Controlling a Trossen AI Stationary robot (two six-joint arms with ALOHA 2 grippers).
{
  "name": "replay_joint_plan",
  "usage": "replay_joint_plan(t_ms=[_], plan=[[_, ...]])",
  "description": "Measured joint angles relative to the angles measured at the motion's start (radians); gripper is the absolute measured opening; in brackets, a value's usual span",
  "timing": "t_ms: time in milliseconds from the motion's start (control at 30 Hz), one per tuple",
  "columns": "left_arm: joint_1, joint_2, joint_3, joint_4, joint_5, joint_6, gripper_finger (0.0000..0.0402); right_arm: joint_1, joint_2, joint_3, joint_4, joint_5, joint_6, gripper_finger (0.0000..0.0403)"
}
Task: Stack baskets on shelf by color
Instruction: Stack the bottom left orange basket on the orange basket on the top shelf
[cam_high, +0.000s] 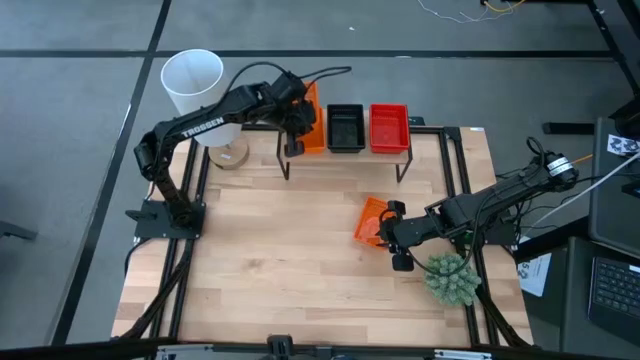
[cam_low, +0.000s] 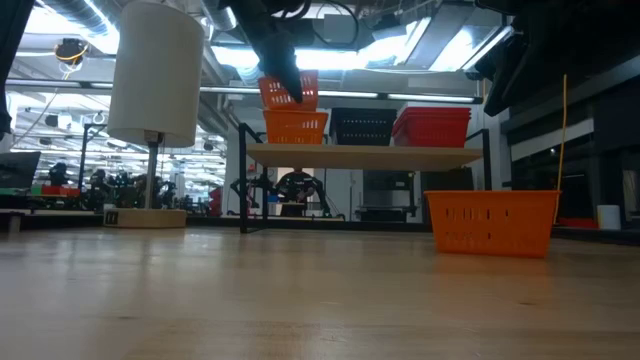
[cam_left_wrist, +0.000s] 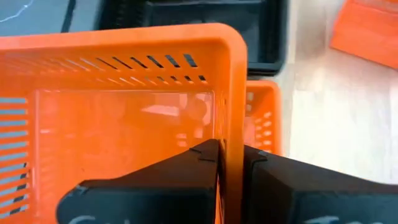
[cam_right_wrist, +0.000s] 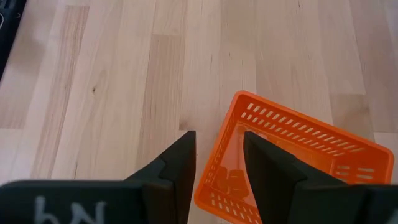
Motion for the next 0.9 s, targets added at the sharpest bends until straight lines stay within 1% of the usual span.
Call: replay_joint_plan(t_ms=[233, 900], plan=[[-0.035, 0.000, -0.026, -0.021, -0.002, -0.004, 0.0000, 0.000, 0.000, 0.000, 0.000, 0.000, 0.000, 0.0133], [-0.048, 0.000, -0.026, -0.019, -0.004, -0.053, 0.0000, 0.000, 0.000, 0.000, -0.007, 0.000, 0.001, 0.0133]])
